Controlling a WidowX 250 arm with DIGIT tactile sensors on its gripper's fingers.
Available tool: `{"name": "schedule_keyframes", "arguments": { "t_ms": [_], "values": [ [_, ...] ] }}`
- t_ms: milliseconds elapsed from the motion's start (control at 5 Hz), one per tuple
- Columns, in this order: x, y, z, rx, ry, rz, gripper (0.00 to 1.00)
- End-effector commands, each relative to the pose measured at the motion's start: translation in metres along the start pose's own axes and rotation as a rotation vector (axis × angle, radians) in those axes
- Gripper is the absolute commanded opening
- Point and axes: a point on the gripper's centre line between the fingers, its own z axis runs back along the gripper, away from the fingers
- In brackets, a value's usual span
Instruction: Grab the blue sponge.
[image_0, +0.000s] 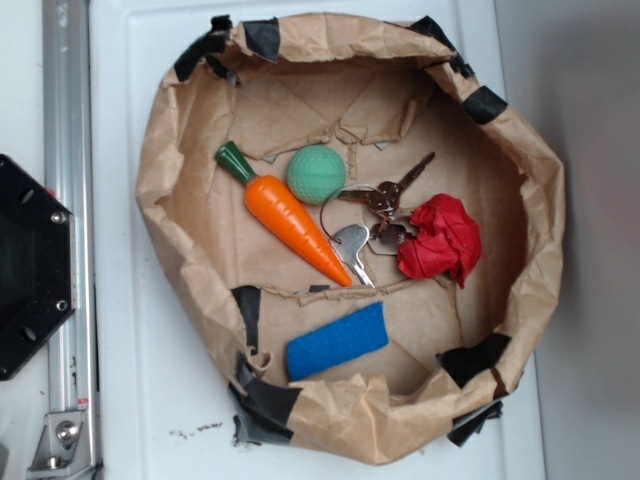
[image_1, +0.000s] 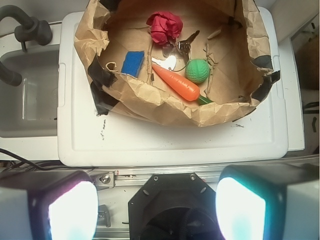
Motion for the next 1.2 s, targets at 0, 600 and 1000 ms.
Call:
{"name": "schedule_keyframes", "arguments": {
  "t_ms": [0, 600, 1000],
  "values": [
    [0.0, 0.0, 0.0, 0.0, 0.0, 0.0, 1.0],
    [0.128, 0.007, -0.105, -0.082, 0.026, 0.561, 1.0],
    [0.135, -0.004, -0.151, 0.011, 0.06, 0.527, 1.0]
  ]
}}
